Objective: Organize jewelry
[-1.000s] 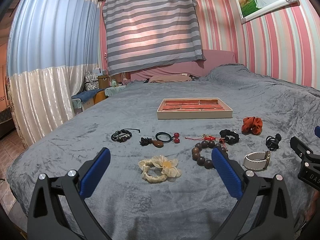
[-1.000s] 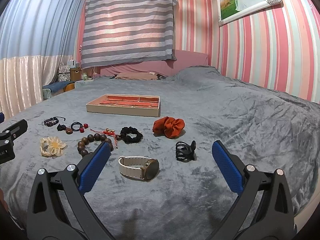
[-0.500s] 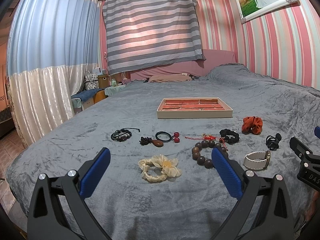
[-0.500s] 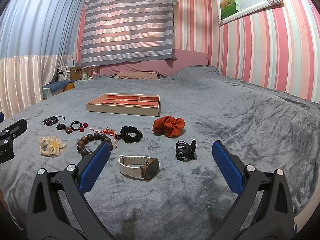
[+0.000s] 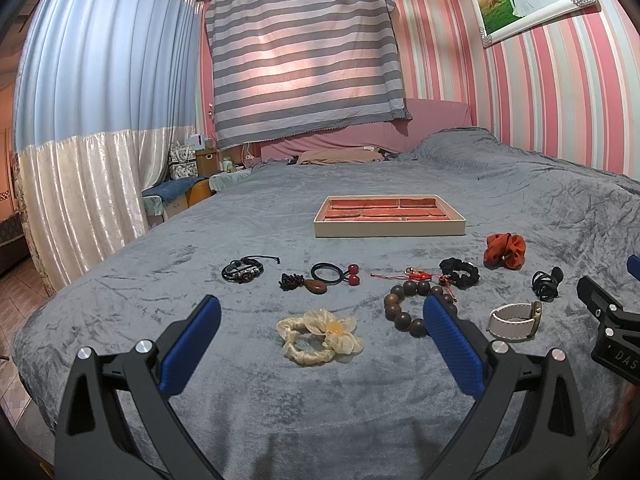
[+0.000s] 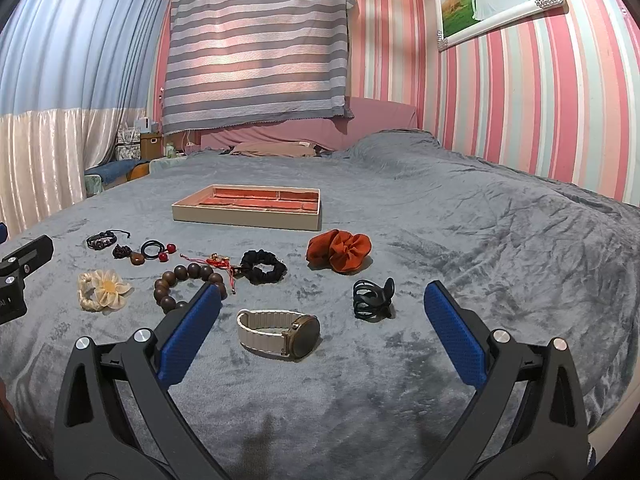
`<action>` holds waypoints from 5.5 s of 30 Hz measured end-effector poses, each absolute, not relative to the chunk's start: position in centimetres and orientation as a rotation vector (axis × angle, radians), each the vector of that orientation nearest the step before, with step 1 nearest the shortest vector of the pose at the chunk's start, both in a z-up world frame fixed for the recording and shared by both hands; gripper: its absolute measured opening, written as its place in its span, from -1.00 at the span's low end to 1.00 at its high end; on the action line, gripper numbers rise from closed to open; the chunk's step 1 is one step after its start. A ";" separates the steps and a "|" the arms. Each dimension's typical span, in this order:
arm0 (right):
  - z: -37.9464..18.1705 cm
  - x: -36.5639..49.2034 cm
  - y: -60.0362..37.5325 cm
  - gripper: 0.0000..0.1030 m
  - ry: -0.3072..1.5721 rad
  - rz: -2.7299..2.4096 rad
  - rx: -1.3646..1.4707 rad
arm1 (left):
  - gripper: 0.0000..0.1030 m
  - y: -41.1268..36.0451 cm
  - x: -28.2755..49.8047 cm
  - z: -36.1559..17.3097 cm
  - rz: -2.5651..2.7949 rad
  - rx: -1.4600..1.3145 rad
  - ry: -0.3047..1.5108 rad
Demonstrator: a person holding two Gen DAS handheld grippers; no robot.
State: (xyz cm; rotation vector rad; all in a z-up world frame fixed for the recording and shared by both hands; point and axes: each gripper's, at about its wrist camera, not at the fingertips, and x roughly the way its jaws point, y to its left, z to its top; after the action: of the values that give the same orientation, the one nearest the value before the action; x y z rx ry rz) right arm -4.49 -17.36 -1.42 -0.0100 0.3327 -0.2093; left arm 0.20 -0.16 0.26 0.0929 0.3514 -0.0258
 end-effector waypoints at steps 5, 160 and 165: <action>-2.1 -4.3 -17.3 0.92 0.338 -0.211 -0.012 | 0.92 -0.1 0.2 0.2 -0.027 0.094 0.351; -0.7 51.3 -27.9 0.75 0.876 -0.157 0.132 | 0.54 -5.4 58.2 -3.1 -0.145 0.149 1.019; 0.4 47.3 -28.1 0.90 0.831 -0.155 0.149 | 0.58 -3.6 53.7 -1.4 -0.145 0.119 0.946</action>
State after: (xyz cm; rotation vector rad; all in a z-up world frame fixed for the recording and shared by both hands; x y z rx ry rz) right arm 47.30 -28.12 0.43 0.1494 0.8313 -0.1548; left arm 53.69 -3.55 -1.40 0.1193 0.9459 -0.1453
